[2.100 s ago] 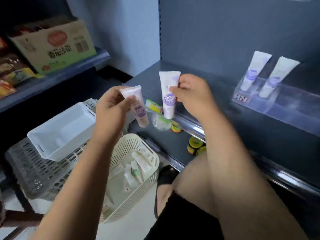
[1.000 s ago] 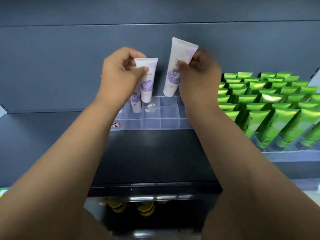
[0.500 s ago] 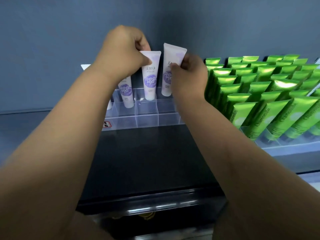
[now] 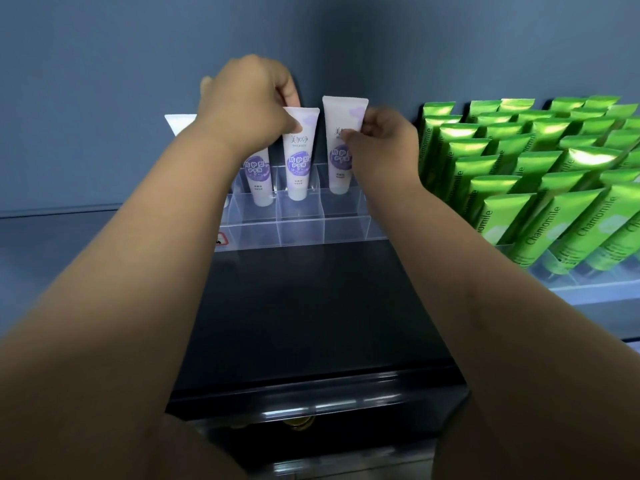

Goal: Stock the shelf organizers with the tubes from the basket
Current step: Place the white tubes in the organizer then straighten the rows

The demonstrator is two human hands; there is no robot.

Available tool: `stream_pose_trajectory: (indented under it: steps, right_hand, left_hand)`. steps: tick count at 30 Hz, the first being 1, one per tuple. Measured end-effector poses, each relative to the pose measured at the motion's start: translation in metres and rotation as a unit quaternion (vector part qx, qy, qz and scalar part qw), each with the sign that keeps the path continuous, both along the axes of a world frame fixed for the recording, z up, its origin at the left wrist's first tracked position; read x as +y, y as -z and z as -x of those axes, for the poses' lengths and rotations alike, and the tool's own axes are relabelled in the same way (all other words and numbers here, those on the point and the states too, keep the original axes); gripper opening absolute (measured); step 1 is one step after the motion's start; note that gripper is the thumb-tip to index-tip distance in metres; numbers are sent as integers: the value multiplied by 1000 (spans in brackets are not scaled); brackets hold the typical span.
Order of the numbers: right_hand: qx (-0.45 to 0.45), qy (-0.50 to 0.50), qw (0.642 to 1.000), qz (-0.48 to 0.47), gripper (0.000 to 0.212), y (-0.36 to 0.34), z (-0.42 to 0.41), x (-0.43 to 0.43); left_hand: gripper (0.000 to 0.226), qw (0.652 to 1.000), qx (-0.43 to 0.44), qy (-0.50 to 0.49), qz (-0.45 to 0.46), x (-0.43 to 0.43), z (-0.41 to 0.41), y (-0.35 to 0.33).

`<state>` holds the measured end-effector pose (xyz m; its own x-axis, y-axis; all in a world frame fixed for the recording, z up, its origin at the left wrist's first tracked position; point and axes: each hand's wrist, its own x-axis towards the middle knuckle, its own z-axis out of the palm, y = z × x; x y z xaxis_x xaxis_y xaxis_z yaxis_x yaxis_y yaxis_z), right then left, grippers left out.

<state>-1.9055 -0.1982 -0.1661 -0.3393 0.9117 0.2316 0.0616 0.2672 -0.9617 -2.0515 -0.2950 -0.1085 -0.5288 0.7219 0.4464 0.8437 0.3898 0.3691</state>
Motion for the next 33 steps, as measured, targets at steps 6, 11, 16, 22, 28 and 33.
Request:
stream_pose_trajectory:
  steps: [6, 11, 16, 22, 28, 33]
  right_hand:
    - [-23, 1, 999, -22, 10, 5, 1, 5]
    - [-32, -7, 999, -16, 18, 12, -2, 7]
    - [-29, 14, 999, 1, 21, 16, 0, 12]
    - [1, 9, 1000, 27, 21, 19, 0, 18]
    - [-41, -22, 999, -27, 28, 16, -1, 13]
    - [-46, -24, 998, -22, 29, 16, -1, 14]
  left_hand:
    - [18, 1000, 12, 1, 7, -1, -2, 6]
    - [20, 1000, 19, -3, 10, -2, -3, 7]
    - [18, 998, 56, 1, 3, -3, -4, 8]
    - [15, 998, 60, -10, 16, -2, -5, 7]
    - [14, 997, 67, -25, 15, -3, -3, 9]
    - [19, 997, 73, -23, 15, -3, -4, 10]
